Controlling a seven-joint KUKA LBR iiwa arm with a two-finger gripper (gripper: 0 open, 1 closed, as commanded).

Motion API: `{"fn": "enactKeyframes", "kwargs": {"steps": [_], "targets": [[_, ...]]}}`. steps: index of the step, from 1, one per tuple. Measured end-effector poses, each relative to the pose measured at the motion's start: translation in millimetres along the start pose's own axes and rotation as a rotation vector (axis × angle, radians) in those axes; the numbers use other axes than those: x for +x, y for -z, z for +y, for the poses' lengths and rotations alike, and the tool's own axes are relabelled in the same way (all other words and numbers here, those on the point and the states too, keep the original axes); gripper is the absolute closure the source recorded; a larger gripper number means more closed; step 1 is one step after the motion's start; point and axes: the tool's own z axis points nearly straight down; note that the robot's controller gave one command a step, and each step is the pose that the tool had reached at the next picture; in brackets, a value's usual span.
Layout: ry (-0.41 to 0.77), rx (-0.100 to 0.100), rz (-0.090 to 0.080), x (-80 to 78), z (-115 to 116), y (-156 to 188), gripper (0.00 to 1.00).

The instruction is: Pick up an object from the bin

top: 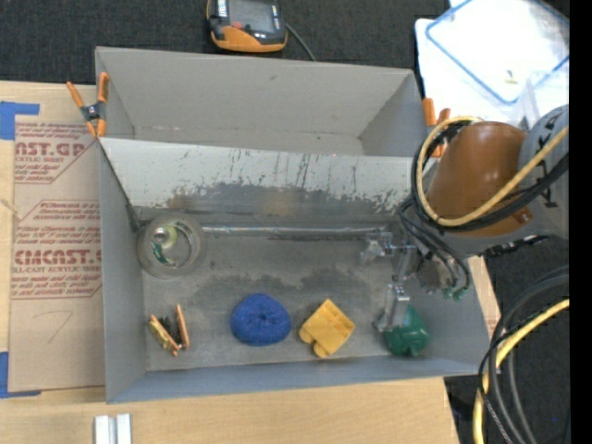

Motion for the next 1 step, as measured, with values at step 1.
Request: {"fn": "enactKeyframes", "kwargs": {"steps": [1], "targets": [[0.000,0.000,0.000,0.0,0.0,0.0,0.00]]}}
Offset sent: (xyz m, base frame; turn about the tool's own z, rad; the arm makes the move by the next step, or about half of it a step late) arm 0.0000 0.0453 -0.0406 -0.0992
